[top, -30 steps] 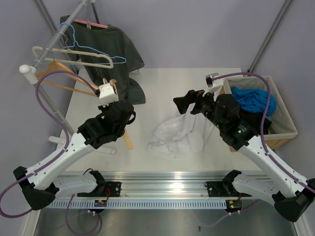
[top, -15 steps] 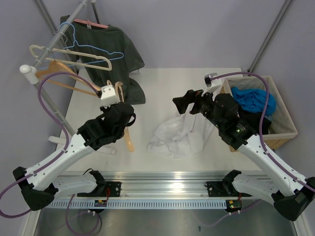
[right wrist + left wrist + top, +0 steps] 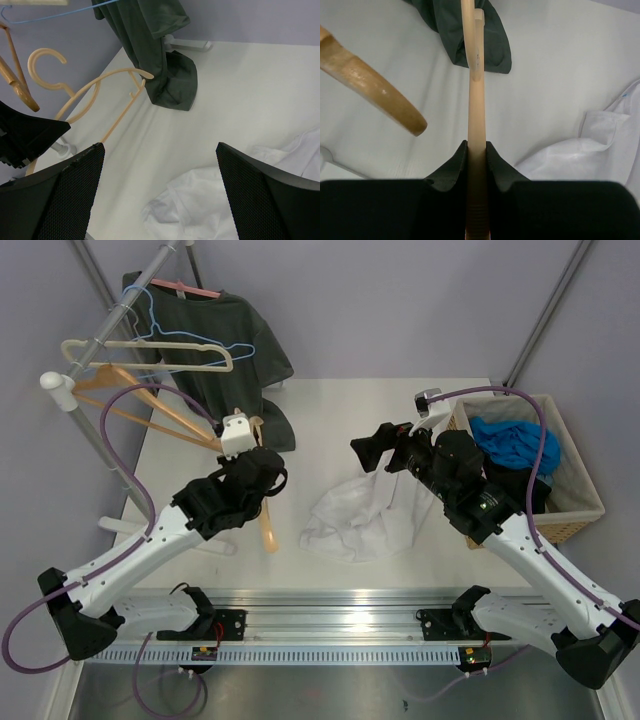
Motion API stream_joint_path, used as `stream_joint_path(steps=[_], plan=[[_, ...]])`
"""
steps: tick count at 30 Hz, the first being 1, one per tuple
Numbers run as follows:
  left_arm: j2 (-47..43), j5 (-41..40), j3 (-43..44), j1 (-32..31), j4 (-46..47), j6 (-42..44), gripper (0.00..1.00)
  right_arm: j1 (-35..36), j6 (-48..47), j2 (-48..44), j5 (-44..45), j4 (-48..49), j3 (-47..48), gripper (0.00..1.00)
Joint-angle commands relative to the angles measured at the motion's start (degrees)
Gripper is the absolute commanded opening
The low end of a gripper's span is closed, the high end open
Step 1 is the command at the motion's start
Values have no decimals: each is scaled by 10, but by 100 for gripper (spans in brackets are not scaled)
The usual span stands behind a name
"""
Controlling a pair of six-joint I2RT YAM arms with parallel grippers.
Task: Remove the t-shirt from the hanger
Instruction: Place the hanger at the clothesline.
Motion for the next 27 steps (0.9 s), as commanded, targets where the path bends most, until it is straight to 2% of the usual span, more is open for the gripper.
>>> stream_joint_path(steps=[1, 10, 17, 24, 27], plan=[[-6, -17, 27, -2, 28, -8, 0, 4, -7, -1, 8, 9, 4, 99], [-13, -119, 75, -1, 31, -30, 0, 5, -5, 0, 6, 11, 1, 100], [8, -77, 97, -1, 30, -34, 0, 5, -5, 1, 3, 5, 4, 100], [-33, -111, 56, -1, 29, -59, 0, 5, -7, -2, 3, 5, 3, 99], [-35, -133, 44, -1, 26, -34, 0, 5, -6, 1, 1, 5, 3, 100]])
